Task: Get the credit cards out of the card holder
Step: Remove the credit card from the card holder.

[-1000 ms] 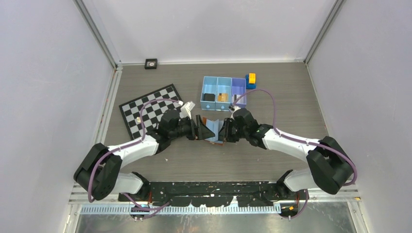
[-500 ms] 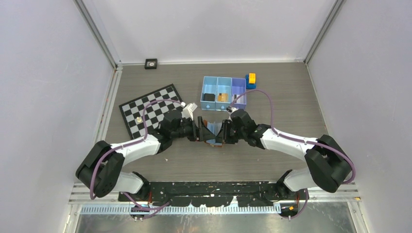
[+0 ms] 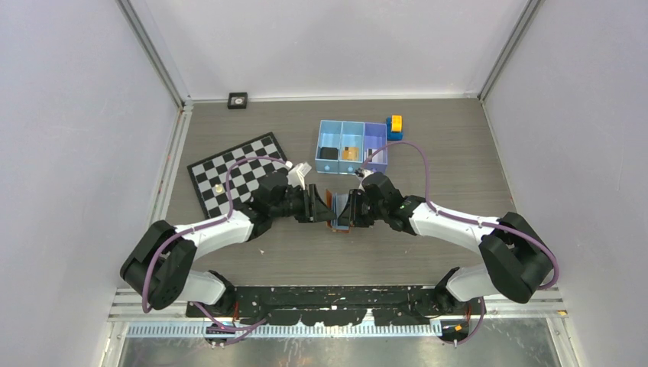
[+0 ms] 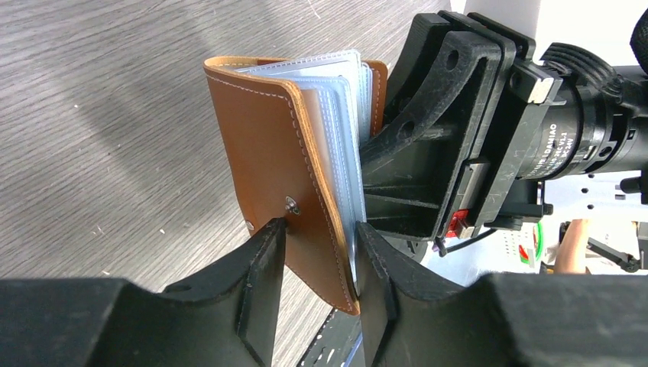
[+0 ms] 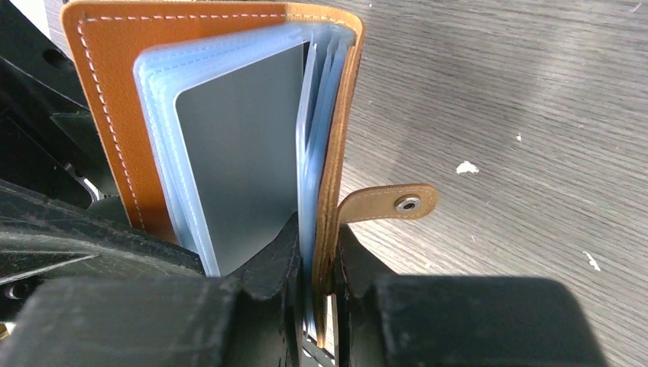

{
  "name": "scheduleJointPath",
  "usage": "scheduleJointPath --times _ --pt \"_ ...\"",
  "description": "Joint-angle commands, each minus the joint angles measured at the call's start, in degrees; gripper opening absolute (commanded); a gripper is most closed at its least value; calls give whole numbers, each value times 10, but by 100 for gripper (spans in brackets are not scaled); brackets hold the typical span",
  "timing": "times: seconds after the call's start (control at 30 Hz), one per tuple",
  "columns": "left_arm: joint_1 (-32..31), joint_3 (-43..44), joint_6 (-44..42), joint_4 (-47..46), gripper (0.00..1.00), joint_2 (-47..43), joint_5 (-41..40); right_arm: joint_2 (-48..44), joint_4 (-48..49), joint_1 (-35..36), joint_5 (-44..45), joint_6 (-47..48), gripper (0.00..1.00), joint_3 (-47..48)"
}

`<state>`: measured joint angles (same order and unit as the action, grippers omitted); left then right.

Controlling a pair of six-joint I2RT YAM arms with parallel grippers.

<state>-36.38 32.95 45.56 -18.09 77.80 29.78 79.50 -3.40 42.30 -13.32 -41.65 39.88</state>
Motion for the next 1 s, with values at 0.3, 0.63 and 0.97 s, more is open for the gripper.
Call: scheduleJointPath --times 0.3,0.63,0.97 --pt "-2 51 -51 117 9 -13 -90 -27 52 7 -10 8 1 10" --pt "-2 70 -64 157 21 1 -105 -49 109 6 -54 -1 1 -12" --pt "-2 71 -59 138 10 15 -74 -34 113 9 -59 -1 10 -8"
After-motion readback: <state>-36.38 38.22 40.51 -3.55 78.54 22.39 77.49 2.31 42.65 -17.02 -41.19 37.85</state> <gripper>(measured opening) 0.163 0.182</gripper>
